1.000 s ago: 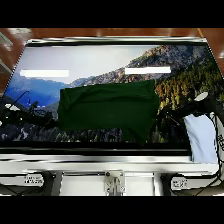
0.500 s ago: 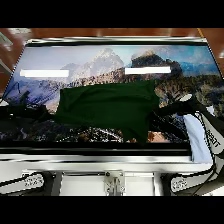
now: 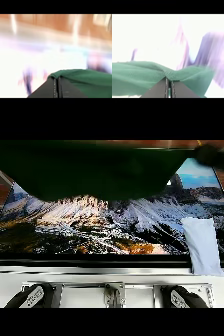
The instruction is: Fold the shirts.
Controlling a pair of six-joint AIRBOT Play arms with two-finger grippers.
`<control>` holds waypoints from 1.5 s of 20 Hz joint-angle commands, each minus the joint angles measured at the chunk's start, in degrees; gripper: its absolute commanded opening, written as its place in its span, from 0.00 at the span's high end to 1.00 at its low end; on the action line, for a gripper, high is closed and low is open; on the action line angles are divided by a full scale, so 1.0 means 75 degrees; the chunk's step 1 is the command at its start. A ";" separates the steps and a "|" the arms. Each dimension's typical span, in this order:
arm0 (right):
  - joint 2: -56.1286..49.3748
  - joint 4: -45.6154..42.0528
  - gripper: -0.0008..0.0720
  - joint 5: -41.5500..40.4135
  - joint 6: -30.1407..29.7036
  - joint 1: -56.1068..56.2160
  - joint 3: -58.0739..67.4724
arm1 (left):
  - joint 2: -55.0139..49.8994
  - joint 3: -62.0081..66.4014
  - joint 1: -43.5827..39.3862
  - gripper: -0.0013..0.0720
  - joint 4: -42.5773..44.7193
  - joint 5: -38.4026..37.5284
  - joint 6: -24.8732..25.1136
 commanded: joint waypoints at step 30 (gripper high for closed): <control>-0.4386 -0.3270 0.90 -0.2745 0.2410 0.1626 -0.1533 | -0.4164 -0.3045 -0.0985 0.94 0.2157 0.0026 -0.0568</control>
